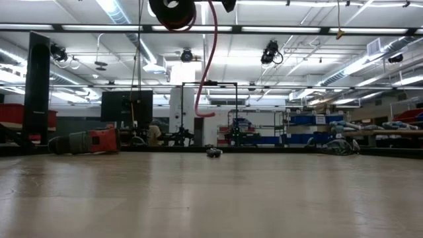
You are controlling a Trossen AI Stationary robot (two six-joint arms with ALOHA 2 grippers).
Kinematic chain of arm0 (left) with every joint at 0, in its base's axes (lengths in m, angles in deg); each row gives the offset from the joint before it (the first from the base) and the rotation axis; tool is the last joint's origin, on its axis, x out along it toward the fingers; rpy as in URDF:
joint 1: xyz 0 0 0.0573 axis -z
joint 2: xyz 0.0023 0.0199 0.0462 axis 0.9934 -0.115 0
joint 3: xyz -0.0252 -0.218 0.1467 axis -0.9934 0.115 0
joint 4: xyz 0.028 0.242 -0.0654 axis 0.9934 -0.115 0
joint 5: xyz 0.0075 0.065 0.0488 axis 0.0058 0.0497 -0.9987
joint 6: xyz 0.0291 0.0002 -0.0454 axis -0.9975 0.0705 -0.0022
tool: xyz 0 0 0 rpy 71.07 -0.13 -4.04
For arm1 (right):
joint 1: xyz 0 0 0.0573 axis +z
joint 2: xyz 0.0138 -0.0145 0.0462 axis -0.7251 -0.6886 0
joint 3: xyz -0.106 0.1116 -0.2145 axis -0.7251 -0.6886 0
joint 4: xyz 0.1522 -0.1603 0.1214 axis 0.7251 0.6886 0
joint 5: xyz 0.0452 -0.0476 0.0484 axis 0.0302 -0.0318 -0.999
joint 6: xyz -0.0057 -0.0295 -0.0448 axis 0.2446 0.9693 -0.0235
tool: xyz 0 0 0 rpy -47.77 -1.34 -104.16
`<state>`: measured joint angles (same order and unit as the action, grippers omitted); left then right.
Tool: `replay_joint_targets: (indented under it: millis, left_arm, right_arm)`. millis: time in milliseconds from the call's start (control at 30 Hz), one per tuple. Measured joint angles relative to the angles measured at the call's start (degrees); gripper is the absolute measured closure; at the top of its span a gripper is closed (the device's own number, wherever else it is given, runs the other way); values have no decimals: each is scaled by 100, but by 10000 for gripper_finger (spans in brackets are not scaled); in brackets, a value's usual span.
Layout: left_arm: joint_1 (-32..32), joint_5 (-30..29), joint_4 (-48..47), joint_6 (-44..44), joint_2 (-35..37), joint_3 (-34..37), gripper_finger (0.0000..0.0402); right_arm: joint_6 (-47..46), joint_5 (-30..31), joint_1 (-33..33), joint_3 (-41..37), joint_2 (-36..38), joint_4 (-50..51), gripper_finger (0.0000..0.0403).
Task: Coil cords
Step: Coil the red wire onto the black spool
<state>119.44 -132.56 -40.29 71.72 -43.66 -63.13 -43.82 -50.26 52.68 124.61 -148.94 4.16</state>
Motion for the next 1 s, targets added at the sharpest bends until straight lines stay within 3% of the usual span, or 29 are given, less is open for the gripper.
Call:
replay_joint_targets:
  millis: [100, 267, 500, 1000]
  left_arm:
    - [-83, 10, -619, 29, -57, -451, 265]
    - [-359, -179, -2832, 875, -214, -1305, 265]
    - [-777, 459, -4690, 1373, -686, -2141, 265]
    - [-1169, 1019, -5121, 1353, -994, -2338, 266]
  right_arm:
    - [1, 2, 0, 0, 0, 71, 403]
    - [2, 6, 2, 0, 0, 121, 403]
    - [31, 4, -16, 0, 0, 129, 403]
    - [108, -5, -20, 0, 0, 168, 403]
